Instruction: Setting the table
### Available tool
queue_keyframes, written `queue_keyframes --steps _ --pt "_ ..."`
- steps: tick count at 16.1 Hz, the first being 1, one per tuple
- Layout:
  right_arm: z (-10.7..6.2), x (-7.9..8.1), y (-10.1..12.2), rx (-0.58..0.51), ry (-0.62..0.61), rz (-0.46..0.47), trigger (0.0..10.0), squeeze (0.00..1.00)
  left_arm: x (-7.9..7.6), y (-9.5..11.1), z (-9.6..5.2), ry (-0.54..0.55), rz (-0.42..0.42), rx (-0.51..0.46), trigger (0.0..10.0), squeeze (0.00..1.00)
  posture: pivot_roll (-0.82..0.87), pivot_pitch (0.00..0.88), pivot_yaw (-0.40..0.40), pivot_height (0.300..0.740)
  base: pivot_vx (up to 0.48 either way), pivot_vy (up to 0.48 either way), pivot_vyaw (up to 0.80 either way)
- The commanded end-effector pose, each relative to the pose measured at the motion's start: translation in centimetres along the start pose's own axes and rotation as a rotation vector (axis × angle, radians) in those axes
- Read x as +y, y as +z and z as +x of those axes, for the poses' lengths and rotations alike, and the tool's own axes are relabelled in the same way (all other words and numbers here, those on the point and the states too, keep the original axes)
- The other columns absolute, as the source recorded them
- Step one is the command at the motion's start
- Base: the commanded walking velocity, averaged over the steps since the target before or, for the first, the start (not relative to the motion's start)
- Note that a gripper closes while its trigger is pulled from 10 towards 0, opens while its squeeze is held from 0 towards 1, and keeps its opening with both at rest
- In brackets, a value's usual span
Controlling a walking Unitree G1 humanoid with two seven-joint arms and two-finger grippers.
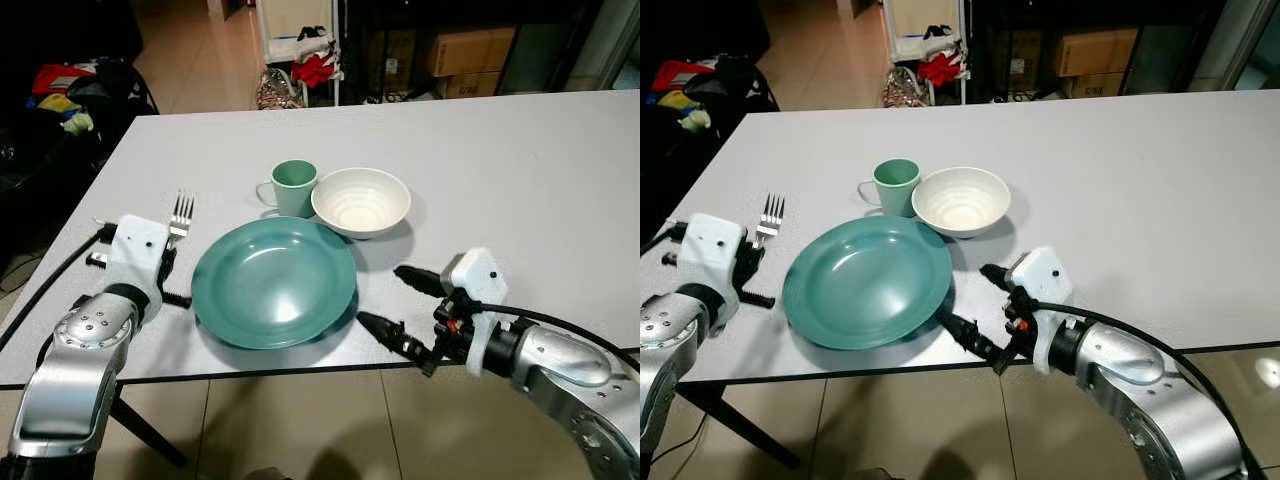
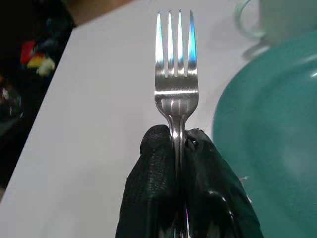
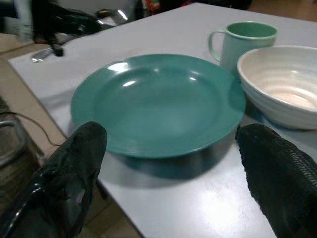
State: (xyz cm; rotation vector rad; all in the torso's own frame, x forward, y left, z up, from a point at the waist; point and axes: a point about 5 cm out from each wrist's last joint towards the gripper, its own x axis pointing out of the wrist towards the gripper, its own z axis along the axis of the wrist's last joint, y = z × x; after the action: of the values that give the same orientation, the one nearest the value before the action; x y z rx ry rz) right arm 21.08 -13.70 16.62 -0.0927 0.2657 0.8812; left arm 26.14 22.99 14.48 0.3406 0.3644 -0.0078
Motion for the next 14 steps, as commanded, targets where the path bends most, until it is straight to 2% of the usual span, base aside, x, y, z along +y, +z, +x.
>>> queue_keyframes --steps 1,4,5,9,11,12,14 --pt "0.0 0.6 0.1 -0.002 0.041 -0.001 10.0 0.0 1.0 0.1 0.2 0.055 -0.007 0.017 10.0 0.0 0.03 0.0 0.078 0.74 0.0 0.0 0.0" --pt "0.1 0.6 0.1 0.009 0.063 -0.013 10.0 0.0 0.9 -0.2 1.4 0.041 -0.116 0.052 10.0 0.0 0.03 0.0 0.083 0.74 0.0 0.0 0.0" --pt "0.2 0.6 0.2 0.009 0.075 -0.024 10.0 0.0 0.7 -0.7 2.5 0.006 -0.194 0.067 10.0 0.0 0.03 0.0 0.083 0.74 0.0 0.0 0.0" --pt "0.3 0.6 0.4 0.008 0.1 -0.039 10.0 0.0 1.5 -1.4 5.1 -0.005 -0.173 0.093 10.0 0.0 0.03 0.0 0.083 0.74 0.0 0.0 0.0" --pt "0.3 0.7 0.4 0.011 0.103 -0.043 10.0 0.0 1.4 -1.5 5.9 -0.03 -0.186 0.096 10.0 0.0 0.03 0.0 0.088 0.74 0.0 0.0 0.0" --pt "0.3 0.7 0.3 0.016 0.103 -0.048 10.0 0.0 1.2 -2.1 6.5 -0.051 -0.208 0.108 10.0 0.0 0.03 0.0 0.088 0.74 0.0 0.0 0.0" --pt "0.2 0.8 0.3 0.019 0.103 -0.055 10.0 0.0 1.0 -3.0 7.1 -0.045 -0.199 0.12 10.0 0.0 0.02 0.0 0.099 0.74 0.0 0.0 0.0"
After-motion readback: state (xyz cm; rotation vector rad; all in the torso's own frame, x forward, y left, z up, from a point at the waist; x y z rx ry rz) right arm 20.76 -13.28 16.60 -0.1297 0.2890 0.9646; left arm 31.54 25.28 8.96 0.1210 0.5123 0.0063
